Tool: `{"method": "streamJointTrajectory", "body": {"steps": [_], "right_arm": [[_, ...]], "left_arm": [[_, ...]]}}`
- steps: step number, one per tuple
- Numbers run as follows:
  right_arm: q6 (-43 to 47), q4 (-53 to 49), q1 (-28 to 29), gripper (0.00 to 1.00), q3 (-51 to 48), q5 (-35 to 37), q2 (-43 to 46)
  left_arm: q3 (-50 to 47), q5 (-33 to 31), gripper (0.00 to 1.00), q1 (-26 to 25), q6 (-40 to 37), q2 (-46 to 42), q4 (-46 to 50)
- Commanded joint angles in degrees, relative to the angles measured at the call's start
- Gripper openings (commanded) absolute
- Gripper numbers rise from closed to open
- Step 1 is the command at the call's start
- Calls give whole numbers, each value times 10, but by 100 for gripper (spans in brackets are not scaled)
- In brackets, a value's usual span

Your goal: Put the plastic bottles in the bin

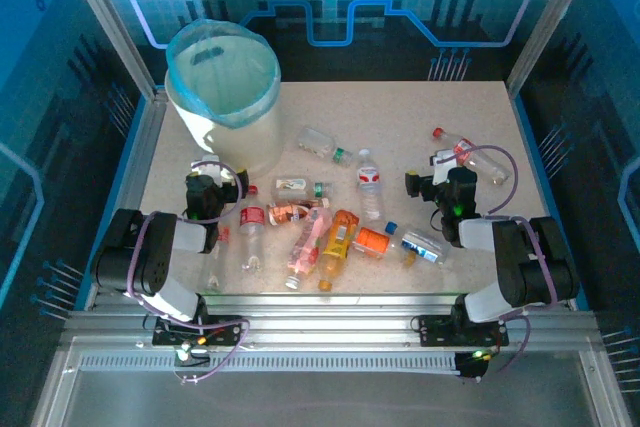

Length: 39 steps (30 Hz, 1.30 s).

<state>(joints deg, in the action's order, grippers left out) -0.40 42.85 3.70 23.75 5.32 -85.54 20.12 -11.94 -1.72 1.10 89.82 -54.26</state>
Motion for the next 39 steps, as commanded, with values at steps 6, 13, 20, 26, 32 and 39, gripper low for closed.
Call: {"method": "streamJointTrajectory", "body": {"steps": [6,13,20,26,32,39], "right_arm": [[1,-11,-5,100,16,-8,7],[2,-149,27,100,37,62,140],[-50,-422,82,97,127,52,283],[-142,-638,116,96,210,38,325],[-174,-793,144,96,284,22,286],[-227,-841,188,95,337,-15,208]], "left_arm": [[-32,8,99,0,-7,-36,-62],[-78,-21,99,-45,-30,-190,-1],[-12,14,99,-67,74,-401,330],[22,110,94,-127,123,-522,467],[100,146,90,-246,106,-554,575],[264,159,89,-333,60,-461,675]]}}
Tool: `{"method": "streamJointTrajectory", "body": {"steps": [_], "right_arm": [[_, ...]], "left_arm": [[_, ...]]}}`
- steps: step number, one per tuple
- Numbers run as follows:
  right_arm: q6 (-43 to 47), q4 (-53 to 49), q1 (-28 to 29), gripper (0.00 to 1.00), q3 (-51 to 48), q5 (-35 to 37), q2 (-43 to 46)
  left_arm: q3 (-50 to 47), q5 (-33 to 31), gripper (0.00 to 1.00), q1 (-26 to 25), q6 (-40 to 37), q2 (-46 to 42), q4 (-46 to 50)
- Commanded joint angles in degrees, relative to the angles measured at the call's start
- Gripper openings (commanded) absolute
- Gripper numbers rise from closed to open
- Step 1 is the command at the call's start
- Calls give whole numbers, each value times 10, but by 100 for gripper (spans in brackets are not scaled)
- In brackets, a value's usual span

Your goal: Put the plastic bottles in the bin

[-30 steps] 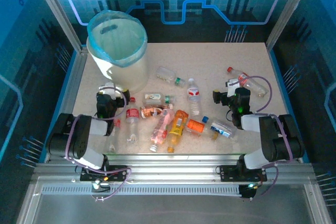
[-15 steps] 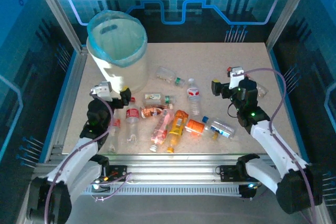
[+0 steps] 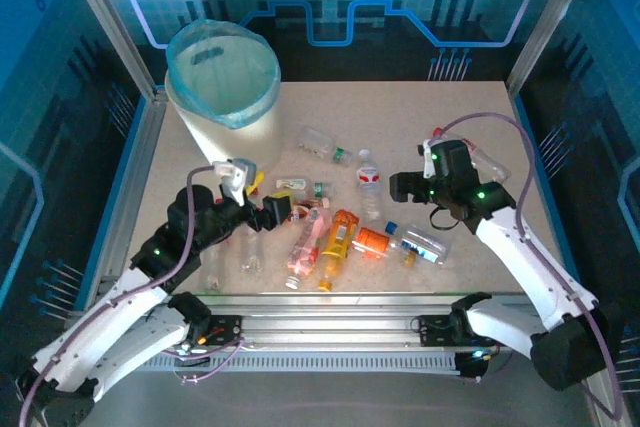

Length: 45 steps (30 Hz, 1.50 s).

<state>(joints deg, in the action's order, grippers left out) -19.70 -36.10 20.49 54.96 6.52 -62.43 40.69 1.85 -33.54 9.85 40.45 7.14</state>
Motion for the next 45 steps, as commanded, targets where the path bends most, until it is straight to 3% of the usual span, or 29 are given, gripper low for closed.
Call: {"method": "streamJointTrajectory", "body": {"steps": [1,10,16,27,30,35,45], "right_arm": [[-37,-52,29,94,32,-28,-41],[-55,-86,69,92,134,-12,-233],[-62,-78,86,91,171,13,-341],[-61,-35,90,74,191,19,-446],[-57,-35,90,63,200,23,-447],[-49,-41,90,57,208,39,-410],[-9,-7,93,57,166,13,-212]], "left_arm": [[86,27,89,-19,-29,57,74],[293,40,90,-23,18,242,197],[310,49,90,-22,54,275,201],[318,52,90,-23,75,285,230],[326,54,90,-22,72,286,236],[354,52,90,-23,73,298,247],[469,67,90,-22,81,356,285]]}}
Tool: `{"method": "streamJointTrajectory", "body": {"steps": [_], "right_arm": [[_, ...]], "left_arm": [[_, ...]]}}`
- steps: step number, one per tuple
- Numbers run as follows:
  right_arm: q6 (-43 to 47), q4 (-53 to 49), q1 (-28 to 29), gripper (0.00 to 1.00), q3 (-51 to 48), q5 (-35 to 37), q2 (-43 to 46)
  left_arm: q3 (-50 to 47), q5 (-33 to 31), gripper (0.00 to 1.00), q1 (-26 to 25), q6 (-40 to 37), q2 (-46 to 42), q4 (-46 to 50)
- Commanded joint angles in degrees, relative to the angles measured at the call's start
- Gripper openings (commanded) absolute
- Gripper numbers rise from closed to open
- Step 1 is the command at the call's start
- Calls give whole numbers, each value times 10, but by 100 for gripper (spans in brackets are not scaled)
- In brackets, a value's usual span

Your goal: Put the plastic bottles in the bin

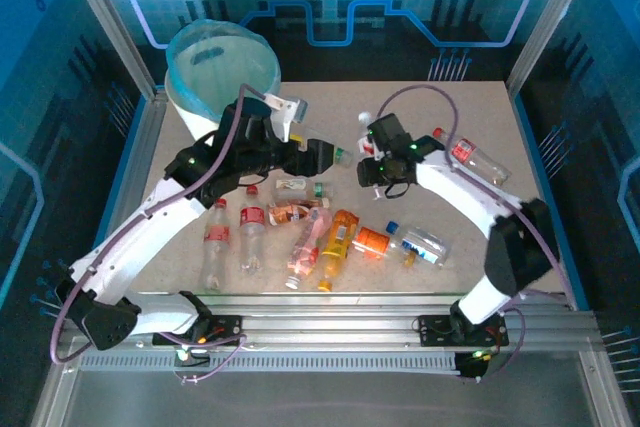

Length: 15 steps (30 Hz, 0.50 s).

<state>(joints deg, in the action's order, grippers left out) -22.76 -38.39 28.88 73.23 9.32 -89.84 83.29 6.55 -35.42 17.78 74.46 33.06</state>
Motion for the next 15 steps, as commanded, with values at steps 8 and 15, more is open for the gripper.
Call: {"method": "streamJointTrajectory", "body": {"steps": [8,15], "right_arm": [[63,86,21,57,-74,-110,217],[75,120,41,56,-85,-181,282]], "left_arm": [[180,53,88,6,15,95,88],[213,118,77,33,67,116,63]]}}
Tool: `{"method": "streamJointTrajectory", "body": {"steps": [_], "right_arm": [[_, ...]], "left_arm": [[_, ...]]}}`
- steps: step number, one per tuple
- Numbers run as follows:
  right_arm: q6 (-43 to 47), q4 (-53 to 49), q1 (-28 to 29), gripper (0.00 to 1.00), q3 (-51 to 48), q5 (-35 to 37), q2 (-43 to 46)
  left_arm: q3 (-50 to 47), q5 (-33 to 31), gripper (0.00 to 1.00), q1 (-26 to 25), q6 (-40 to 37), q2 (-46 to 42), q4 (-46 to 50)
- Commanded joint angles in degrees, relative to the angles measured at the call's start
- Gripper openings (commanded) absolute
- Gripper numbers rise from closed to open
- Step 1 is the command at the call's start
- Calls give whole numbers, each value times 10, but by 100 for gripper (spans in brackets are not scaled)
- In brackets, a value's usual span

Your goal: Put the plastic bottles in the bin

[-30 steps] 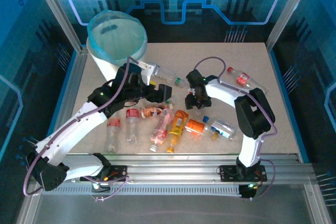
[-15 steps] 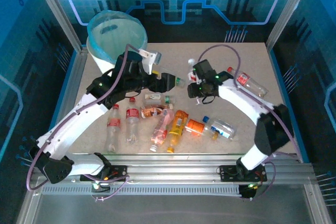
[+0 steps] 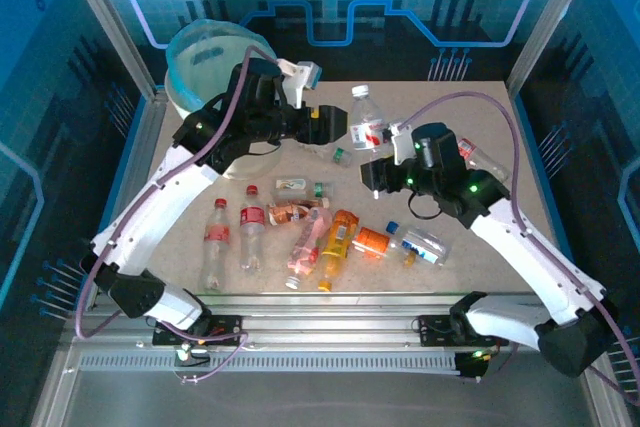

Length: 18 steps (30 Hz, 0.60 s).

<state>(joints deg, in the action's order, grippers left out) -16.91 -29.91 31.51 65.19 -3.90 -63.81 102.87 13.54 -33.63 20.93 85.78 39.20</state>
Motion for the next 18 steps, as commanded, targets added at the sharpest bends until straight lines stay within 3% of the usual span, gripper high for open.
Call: {"method": "streamJointTrajectory", "body": {"steps": [1,7,16,18], "right_arm": [[22,39,19,56,-7,-56,27],[38,35,39,56,-4,-80,39],[59,34,69,56,-3,-113,37],[64,27,76,56,3,-115,33]], "left_arm": [[16,60,75,22,47,4,-6],[18,103,67,34,57,8,-12],[0,88,61,33,52,-15,-15],[-3,86,56,34,52,-18,-15]]}}
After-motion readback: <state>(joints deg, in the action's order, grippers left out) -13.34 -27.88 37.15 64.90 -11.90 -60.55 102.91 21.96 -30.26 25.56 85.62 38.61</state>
